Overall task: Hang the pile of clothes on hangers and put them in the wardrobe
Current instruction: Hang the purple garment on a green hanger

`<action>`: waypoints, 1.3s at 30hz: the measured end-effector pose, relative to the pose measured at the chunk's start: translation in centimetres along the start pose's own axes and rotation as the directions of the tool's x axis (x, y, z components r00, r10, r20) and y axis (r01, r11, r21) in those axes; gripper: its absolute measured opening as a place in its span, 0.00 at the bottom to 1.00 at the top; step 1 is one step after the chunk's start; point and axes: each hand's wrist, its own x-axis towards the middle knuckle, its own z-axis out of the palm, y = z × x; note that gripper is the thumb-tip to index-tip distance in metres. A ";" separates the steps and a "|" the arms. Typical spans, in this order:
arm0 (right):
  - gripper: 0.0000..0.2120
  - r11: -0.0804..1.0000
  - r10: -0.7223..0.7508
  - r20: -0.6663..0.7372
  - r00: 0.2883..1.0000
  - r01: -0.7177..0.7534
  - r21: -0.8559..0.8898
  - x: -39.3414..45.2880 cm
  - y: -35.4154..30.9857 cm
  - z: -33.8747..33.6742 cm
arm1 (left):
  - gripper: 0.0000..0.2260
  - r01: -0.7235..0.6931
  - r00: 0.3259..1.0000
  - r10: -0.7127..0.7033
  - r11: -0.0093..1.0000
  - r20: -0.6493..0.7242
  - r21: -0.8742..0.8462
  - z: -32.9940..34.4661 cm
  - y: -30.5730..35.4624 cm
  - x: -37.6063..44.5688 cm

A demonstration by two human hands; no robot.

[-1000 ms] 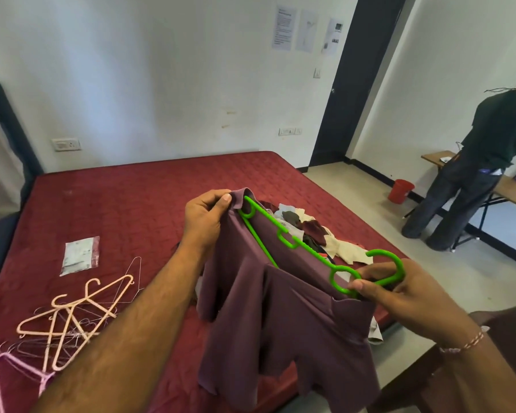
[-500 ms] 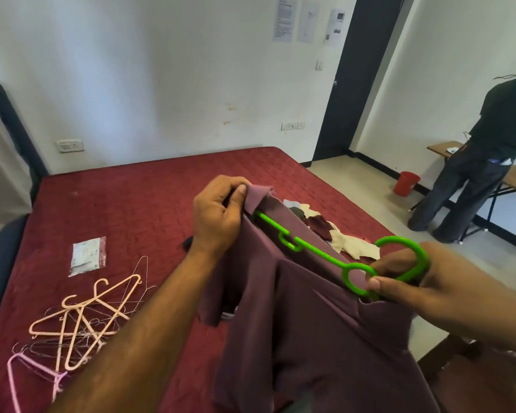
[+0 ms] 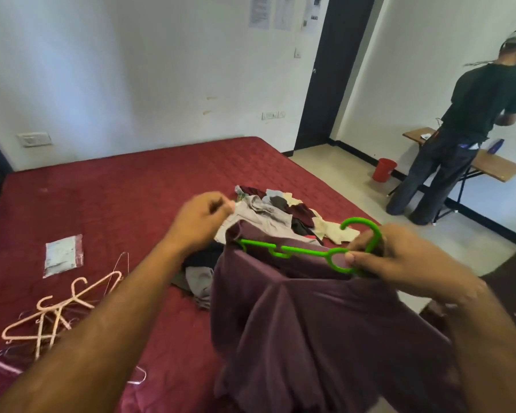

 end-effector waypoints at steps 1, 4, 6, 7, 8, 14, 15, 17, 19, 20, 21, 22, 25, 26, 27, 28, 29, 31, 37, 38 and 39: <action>0.03 1.000 0.006 0.007 1.000 -0.006 -0.013 0.6 0.0 0.9 | 0.11 0.121 0.990 -0.118 0.992 0.074 -0.037 2.3 -1.8 -1.5; 0.04 0.998 0.018 0.048 0.999 -0.016 -0.053 2.0 0.5 3.7 | 0.13 0.545 0.836 -0.496 0.706 0.232 -0.453 6.9 -4.7 -6.0; 0.04 0.999 0.046 0.057 0.997 -0.046 -0.006 2.3 0.8 4.1 | 0.12 0.554 0.819 -0.514 0.597 0.254 -0.580 7.5 -5.4 -6.9; 0.05 0.997 0.064 0.060 0.996 -0.066 0.029 2.3 1.1 4.0 | 0.13 0.492 0.865 -0.455 0.682 0.212 -0.541 7.2 -5.7 -6.7; 0.06 0.995 0.070 0.059 0.996 -0.073 0.063 2.2 1.3 3.8 | 0.15 0.399 0.915 -0.372 0.787 0.155 -0.470 6.7 -6.1 -6.3; 0.08 0.985 0.011 0.049 0.999 -0.019 0.173 2.6 1.1 5.2 | 0.14 -0.014 0.999 0.019 0.995 -0.041 0.097 4.1 -5.5 -3.4; 0.08 0.983 0.001 0.027 1.000 -0.006 0.184 2.9 1.0 5.9 | 0.14 -0.037 0.997 0.047 0.986 -0.061 0.165 3.8 -5.4 -2.8; 0.08 0.984 -0.034 -0.031 0.999 0.039 0.175 3.5 0.8 6.7 | 0.11 -0.016 0.988 0.062 0.952 -0.142 0.305 3.2 -5.2 -1.9; 0.04 0.983 -0.086 -0.097 0.992 0.100 0.156 3.9 0.5 7.1 | 0.08 -0.020 0.971 0.115 0.912 -0.210 0.409 2.6 -4.7 -1.2; 0.04 0.983 -0.100 -0.106 0.989 0.115 0.146 4.1 0.5 7.1 | 0.08 -0.044 0.963 0.160 0.887 -0.216 0.460 2.5 -4.1 -1.0; 0.09 0.986 -0.101 -0.099 0.990 0.113 0.126 4.3 0.5 7.2 | 0.07 -0.078 0.955 0.210 0.860 -0.209 0.505 2.5 -3.7 -0.9; 0.12 0.989 -0.090 -0.078 0.993 0.099 0.113 4.6 0.3 7.1 | 0.08 -0.106 0.950 0.244 0.839 -0.196 0.533 2.5 -3.4 -0.8; 0.08 0.991 -0.071 0.044 0.997 0.065 0.117 5.0 -0.7 6.0 | 0.11 -0.102 0.945 0.252 0.829 -0.206 0.550 1.2 -3.5 -0.1; 0.09 0.991 -0.074 0.083 0.994 0.064 0.114 5.2 -1.1 5.6 | 0.11 -0.068 0.945 0.229 0.838 -0.235 0.542 0.3 -3.5 0.2; 0.10 0.996 -0.073 0.143 0.987 0.065 0.059 5.3 -1.6 5.5 | 0.11 -0.035 0.937 0.211 0.848 -0.277 0.528 -0.4 -3.5 0.5; 0.10 0.996 -0.062 0.204 0.977 0.075 -0.052 5.5 -2.2 5.8 | 0.11 -0.019 0.928 0.205 0.860 -0.312 0.509 -0.8 -3.0 0.5; 0.11 0.976 -0.047 0.239 0.970 0.095 -0.195 5.9 -2.7 6.6 | 0.11 -0.050 0.919 0.233 0.870 -0.318 0.491 -0.7 -2.1 0.4; 0.16 0.907 -0.040 0.211 0.977 0.124 -0.402 6.9 -3.3 8.9 | 0.10 -0.245 0.911 0.361 0.863 -0.199 0.442 0.6 1.1 0.0; 0.08 0.994 -0.097 -0.154 0.983 0.103 0.037 7.8 -1.8 8.8 | 0.14 -0.345 0.927 0.257 0.870 0.273 0.353 0.3 3.2 2.4; 0.08 0.995 -0.089 -0.191 0.978 0.095 0.025 7.6 -1.7 8.3 | 0.15 -0.348 0.912 0.235 0.877 0.335 0.331 -0.2 2.8 2.4; 0.08 0.996 -0.091 -0.219 0.971 0.093 0.000 7.5 -1.7 8.0 | 0.15 -0.373 0.887 0.257 0.888 0.384 0.269 -0.6 2.7 2.2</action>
